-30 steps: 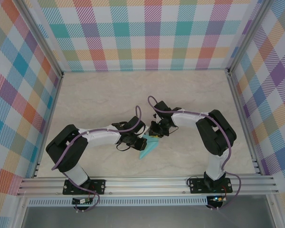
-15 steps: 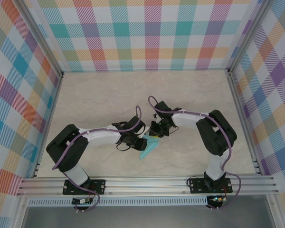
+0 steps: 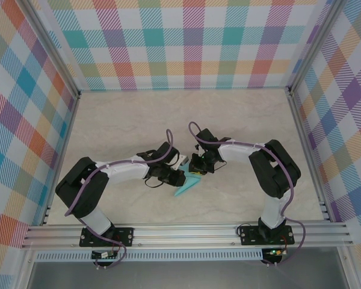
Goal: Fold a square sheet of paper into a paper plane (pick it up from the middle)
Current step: Third fold the triangle at the center of the table.
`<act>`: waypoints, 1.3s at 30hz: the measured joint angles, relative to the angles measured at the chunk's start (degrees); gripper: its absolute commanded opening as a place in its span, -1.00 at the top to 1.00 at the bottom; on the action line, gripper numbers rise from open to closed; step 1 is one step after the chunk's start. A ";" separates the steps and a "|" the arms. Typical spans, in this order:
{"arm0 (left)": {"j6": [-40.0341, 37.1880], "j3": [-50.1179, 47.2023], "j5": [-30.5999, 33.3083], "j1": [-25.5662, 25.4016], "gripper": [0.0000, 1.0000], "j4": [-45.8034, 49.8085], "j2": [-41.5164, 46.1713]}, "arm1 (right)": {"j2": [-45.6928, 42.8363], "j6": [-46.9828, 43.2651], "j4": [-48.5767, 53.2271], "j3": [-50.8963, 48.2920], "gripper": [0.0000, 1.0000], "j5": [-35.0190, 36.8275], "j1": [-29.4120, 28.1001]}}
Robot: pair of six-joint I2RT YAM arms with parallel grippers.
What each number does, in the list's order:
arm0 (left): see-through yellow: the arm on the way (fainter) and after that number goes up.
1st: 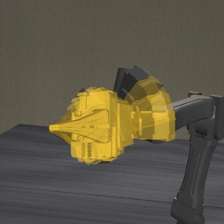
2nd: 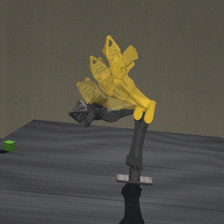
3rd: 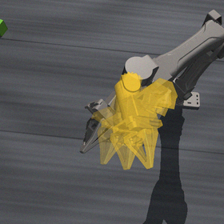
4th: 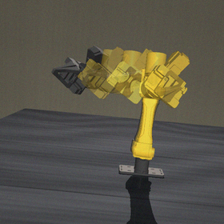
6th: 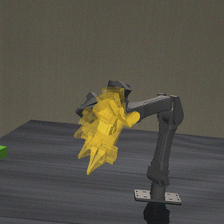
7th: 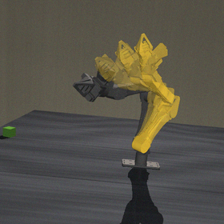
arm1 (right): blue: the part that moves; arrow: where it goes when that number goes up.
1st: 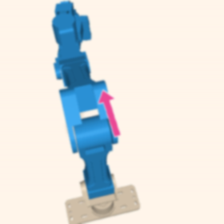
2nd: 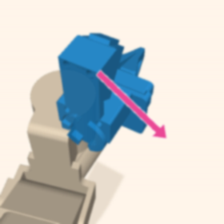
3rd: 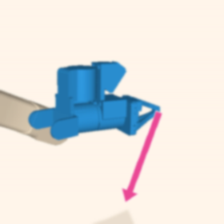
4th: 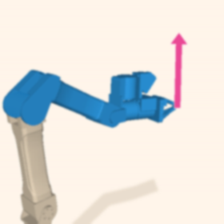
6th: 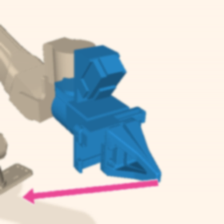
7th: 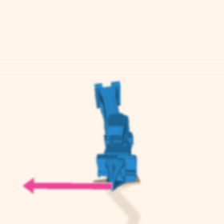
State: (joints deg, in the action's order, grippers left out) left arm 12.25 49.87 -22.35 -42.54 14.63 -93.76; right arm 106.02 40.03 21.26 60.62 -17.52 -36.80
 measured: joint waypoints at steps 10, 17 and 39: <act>-1.09 0.52 -5.27 0.00 0.79 1.49 -2.64 | -0.11 0.02 -0.22 -0.20 0.66 -0.04 0.04; -1.44 1.20 -5.51 0.00 0.77 2.49 -2.99 | -0.11 0.02 -0.20 -0.20 0.65 -0.04 0.04; -2.27 3.34 -3.48 0.00 0.74 4.68 -5.18 | -0.11 0.04 -0.22 -0.20 0.65 -0.04 0.04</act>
State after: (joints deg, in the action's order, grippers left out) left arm 9.98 53.21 -25.82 -42.54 19.31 -98.94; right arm 105.91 40.07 21.04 60.42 -17.56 -36.75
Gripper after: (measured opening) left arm 0.132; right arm 0.173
